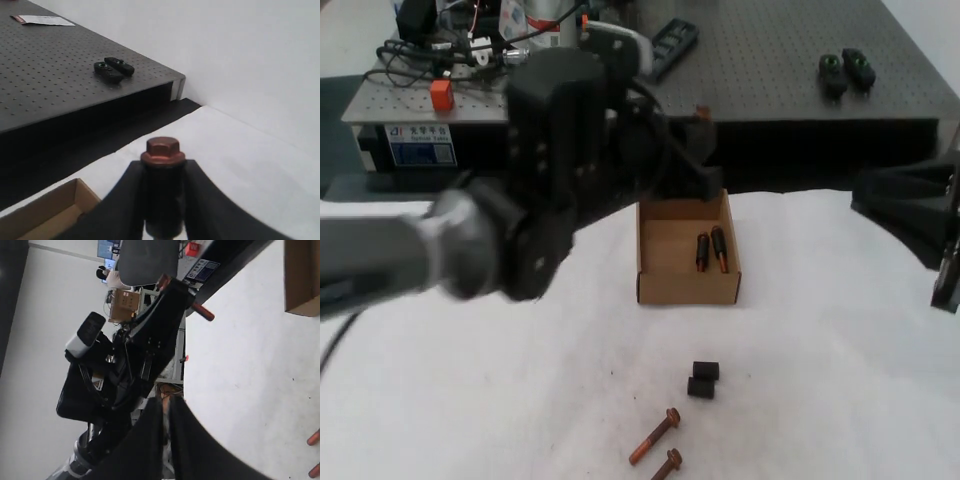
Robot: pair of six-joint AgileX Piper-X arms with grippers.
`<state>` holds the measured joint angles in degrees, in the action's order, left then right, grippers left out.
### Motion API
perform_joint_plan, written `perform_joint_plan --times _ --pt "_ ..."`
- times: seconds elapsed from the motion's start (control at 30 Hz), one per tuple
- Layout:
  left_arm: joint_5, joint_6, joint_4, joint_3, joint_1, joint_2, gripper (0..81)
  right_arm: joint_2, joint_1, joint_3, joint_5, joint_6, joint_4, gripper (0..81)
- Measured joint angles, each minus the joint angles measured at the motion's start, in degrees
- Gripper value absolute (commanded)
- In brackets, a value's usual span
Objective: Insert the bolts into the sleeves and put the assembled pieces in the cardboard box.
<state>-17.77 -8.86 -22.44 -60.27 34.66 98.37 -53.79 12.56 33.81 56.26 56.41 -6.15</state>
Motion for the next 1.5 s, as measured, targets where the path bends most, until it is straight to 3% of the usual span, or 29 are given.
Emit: perform_joint_plan --times 0.1,0.23,0.43,0.8,0.87,1.0,1.07,1.17,1.3,1.33,1.43,1.5 --pt "0.34 0.26 1.50 -3.71 0.00 3.46 0.7 -2.12 0.37 0.00 0.47 -0.76 -0.14 4.5" --pt "1.29 -0.22 5.04 -7.95 -0.19 7.35 0.7 -3.94 1.07 0.00 -1.94 -8.68 -4.08 4.5" --pt "4.13 -6.66 22.98 -24.72 -2.06 17.60 0.7 -4.17 1.11 0.00 -18.14 -31.39 -27.15 4.5" --pt "4.46 -10.39 46.90 -52.30 -3.80 37.66 0.1 -4.17 1.11 0.00 -30.52 -42.58 -39.16 4.5" --pt "4.02 -11.00 49.33 -53.83 -3.80 39.45 6.0 -4.17 1.11 0.00 -31.68 -42.85 -39.28 4.5" --pt "2.63 -11.36 51.01 -53.90 -3.80 40.40 29.8 -4.17 1.11 0.00 -32.20 -42.97 -39.42 4.5" --pt "2.41 -11.36 52.04 -53.90 -3.80 40.46 36.1 -4.17 1.11 0.00 -32.20 -42.97 -39.42 4.5" --pt "1.76 -11.42 52.64 -54.14 -3.80 40.46 33.2 -4.17 0.65 0.00 -32.40 -43.82 -38.88 0.6" --pt "-0.59 -11.75 52.83 -54.11 -3.80 40.10 24.3 -4.17 -2.00 0.00 -32.76 -46.11 -36.63 27.8" --pt "-1.49 -11.77 52.99 -54.11 -3.80 39.75 22.5 -4.17 -3.16 0.17 -32.99 -46.73 -35.54 29.8" --pt "-2.97 -11.77 54.19 -54.11 -3.94 36.96 17.6 -7.12 -10.46 2.30 -35.58 -47.85 -32.61 23.7" --pt "0.09 -8.92 58.77 -54.11 -4.21 31.35 12.9 -10.57 -14.60 4.52 -38.32 -49.67 -32.21 20.4"
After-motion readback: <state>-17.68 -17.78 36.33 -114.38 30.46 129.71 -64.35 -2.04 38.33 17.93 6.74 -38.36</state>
